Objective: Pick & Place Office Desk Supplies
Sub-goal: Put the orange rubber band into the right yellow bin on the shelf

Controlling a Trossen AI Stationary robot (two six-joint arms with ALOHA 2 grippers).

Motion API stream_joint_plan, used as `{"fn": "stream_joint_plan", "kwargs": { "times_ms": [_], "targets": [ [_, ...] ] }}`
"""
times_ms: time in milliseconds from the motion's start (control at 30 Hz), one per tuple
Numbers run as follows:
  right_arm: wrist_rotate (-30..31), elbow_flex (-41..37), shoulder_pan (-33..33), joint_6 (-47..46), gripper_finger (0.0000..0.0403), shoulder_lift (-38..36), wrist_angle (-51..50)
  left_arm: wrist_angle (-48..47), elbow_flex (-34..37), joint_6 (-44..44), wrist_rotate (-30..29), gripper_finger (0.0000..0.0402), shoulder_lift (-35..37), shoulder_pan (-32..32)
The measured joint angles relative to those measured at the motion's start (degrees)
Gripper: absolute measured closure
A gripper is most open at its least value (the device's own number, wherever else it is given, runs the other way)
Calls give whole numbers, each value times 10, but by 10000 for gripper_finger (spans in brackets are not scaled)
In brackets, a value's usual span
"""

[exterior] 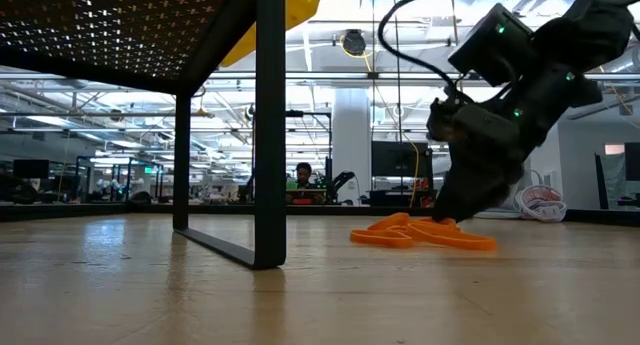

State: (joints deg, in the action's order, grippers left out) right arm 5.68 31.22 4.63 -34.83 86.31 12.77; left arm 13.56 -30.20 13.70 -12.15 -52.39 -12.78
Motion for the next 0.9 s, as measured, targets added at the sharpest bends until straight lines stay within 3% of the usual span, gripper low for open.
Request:
{"fn": "stream_joint_plan", "kwargs": {
  "times_ms": [367,900],
  "targets": [
    [-28,1,-2,-38,252,15,22,1,0,-31,0,128,-18,0],
    [-14,0,-9,-27,399,9,15,0,0,-35,0,128,-17,0]
  ]
}}
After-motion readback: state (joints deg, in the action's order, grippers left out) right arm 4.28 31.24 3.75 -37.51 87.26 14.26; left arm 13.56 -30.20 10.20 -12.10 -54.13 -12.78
